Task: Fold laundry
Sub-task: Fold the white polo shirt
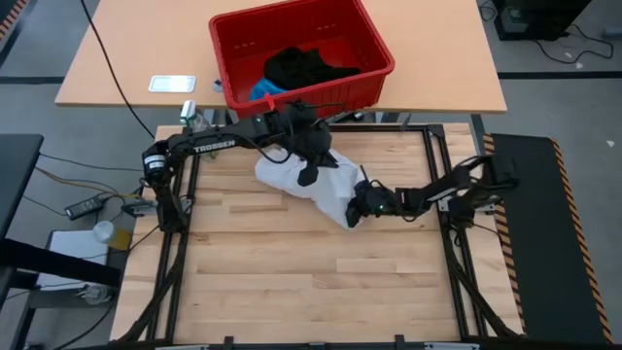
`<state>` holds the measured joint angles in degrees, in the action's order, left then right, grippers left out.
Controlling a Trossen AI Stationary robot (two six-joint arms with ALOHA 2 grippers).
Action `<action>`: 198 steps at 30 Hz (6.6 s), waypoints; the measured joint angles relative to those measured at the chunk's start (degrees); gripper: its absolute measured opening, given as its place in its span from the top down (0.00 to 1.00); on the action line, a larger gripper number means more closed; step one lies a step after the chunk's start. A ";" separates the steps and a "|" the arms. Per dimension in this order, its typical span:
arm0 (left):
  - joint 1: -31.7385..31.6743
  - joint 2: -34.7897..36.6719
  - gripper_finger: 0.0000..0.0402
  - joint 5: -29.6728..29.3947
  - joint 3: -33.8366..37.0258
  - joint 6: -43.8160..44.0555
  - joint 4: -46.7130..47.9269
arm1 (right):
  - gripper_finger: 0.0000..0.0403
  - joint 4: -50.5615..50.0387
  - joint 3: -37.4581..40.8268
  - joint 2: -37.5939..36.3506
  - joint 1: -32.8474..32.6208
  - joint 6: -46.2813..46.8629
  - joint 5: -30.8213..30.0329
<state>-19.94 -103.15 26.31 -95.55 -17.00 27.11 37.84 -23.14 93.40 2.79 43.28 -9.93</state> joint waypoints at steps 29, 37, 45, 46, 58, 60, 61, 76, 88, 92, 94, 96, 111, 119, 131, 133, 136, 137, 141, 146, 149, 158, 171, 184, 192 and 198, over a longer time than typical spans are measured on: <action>11.72 -14.16 0.99 0.48 0.04 -0.35 -15.70 | 0.79 -30.06 -0.06 -26.43 -14.94 23.06 13.16; 14.10 -19.58 0.99 0.25 0.09 -0.76 -26.17 | 0.79 -46.87 -3.21 -34.86 -18.77 29.84 15.40; 15.12 -23.45 0.75 -6.27 0.09 2.74 -35.18 | 0.79 -51.24 -4.31 -39.88 -18.91 30.52 12.37; 15.02 -23.15 0.70 -7.63 0.07 3.85 -34.75 | 0.79 -51.82 -4.27 -40.41 -18.91 30.58 12.63; 1.39 -9.58 0.48 -7.29 -2.85 2.73 3.51 | 0.79 -54.35 -4.26 -47.82 -16.01 26.50 2.38; -2.60 -10.21 0.50 -4.83 -2.58 1.21 10.17 | 0.79 -54.78 -4.26 -47.61 -14.25 25.33 -1.39; -4.32 -10.68 0.51 -3.77 -2.58 0.34 10.79 | 0.79 -54.55 -4.24 -47.34 -13.49 24.21 -3.26; -6.64 -18.02 0.57 -3.31 -2.48 0.26 12.74 | 0.79 -43.34 -4.24 -38.51 -2.65 14.60 -6.29; -5.38 -21.31 0.71 -11.18 -2.43 -4.32 13.64 | 0.79 -39.01 -4.24 -35.93 -2.53 13.71 -4.99; -5.16 -22.56 0.90 -8.90 -2.40 -4.13 14.94 | 0.79 -38.60 -4.24 -36.01 -2.52 13.58 -4.99; -4.90 -22.56 0.97 -9.35 -2.40 -4.09 15.12 | 0.79 -38.55 -4.24 -36.02 -2.52 13.56 -4.98; -4.87 -21.65 0.98 -10.16 -2.39 -4.22 14.67 | 0.79 -38.53 -4.24 -36.02 -2.52 13.56 -4.96; -4.48 -8.04 1.00 -25.85 -8.40 -6.30 13.29 | 0.79 -46.47 -2.01 -35.46 -4.56 16.63 -6.02; -4.82 -14.40 0.99 -23.01 -8.02 -6.57 8.87 | 0.80 -46.07 -2.05 -35.36 -6.91 19.21 -5.18; -6.17 -22.54 0.97 -35.76 -8.04 -7.49 2.95 | 0.80 -49.24 -2.05 -36.90 -10.05 26.19 -4.36; -6.85 -23.14 0.94 -35.85 -7.98 -4.88 3.91 | 0.80 -49.77 -2.05 -36.76 -10.26 26.26 -4.31; -7.16 -22.99 0.84 -35.90 -7.98 -2.43 3.47 | 0.80 -50.50 -2.05 -36.76 -10.24 26.17 -3.46; -7.16 -22.62 0.79 -35.90 -7.98 -2.12 3.57 | 0.80 -50.54 -2.05 -36.77 -10.23 26.14 -3.37; -6.44 -19.74 0.58 -35.74 -8.68 -3.14 3.88 | 0.80 -51.44 -2.18 -37.36 -9.55 25.74 -1.78; -5.69 -13.72 0.39 -24.78 -11.27 1.69 8.44 | 0.80 -59.64 -6.64 -38.31 -7.84 21.94 -1.49; -4.92 -12.02 0.36 -13.41 -11.14 5.10 15.52 | 0.80 -64.36 -9.57 -38.70 -6.23 19.18 -4.43; 1.16 -12.39 0.44 -2.80 4.71 1.84 7.83 | 0.81 -61.22 -6.44 -38.68 2.46 10.41 4.29; 11.08 -13.06 0.55 -11.69 18.31 -0.26 -12.81 | 0.81 -58.00 -0.53 -37.68 16.15 0.14 12.66; 15.64 -3.69 0.55 -5.51 18.34 3.52 4.06 | 0.83 -59.23 -2.86 -37.52 4.09 13.92 24.65; 13.08 11.49 0.55 -5.55 29.93 14.39 -3.39 | 0.82 -50.93 -5.92 -36.63 7.52 6.28 15.95; 8.31 22.40 0.55 -9.88 50.83 36.57 -21.02 | 0.74 -46.13 -5.90 -31.07 14.25 -1.35 15.73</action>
<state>-11.63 -80.76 16.43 -44.72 19.58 6.10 -8.29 -29.04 62.33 17.04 41.93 5.80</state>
